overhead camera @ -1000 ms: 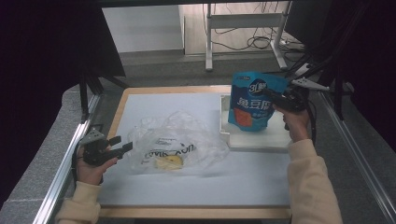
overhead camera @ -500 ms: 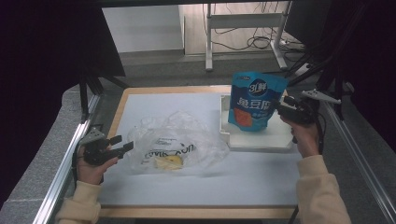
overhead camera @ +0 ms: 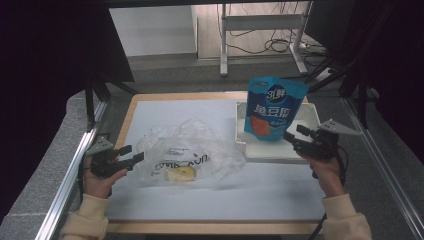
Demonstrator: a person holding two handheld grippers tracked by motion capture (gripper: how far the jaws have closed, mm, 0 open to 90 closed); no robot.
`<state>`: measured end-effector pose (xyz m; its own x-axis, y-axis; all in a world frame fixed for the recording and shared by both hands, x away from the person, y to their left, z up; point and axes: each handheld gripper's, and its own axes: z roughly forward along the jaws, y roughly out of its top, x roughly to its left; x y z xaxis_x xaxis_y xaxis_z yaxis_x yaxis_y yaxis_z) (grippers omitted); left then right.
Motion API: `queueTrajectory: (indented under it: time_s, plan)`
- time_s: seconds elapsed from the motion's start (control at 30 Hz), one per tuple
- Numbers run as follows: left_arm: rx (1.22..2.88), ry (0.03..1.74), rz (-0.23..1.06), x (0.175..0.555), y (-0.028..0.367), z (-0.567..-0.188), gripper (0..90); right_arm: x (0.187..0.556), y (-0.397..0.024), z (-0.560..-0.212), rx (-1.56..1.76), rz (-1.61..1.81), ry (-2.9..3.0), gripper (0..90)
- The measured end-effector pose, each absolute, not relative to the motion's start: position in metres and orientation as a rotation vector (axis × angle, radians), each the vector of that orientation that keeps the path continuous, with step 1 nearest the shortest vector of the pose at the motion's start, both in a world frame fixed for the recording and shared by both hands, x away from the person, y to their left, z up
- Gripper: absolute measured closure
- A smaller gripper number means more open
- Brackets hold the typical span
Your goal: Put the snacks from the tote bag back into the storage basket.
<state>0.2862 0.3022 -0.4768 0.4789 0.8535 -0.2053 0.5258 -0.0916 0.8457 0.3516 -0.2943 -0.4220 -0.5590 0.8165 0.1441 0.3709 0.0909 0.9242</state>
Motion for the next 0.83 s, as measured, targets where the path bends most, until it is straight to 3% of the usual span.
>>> queueTrajectory:
  time_s: [0.17,0.43,0.83]
  plan:
    - [1.764,1.169,0.420,0.286,0.300,-0.477,35.4,0.339,-0.271,-0.448,1.136,1.483,2.072,34.9]
    - [1.767,1.163,0.418,0.286,0.298,-0.477,35.3,0.333,-0.246,-0.460,1.075,1.479,2.160,34.9]
    - [1.772,1.163,0.422,0.286,0.298,-0.477,35.1,0.328,-0.248,-0.462,1.058,1.481,2.151,34.4]
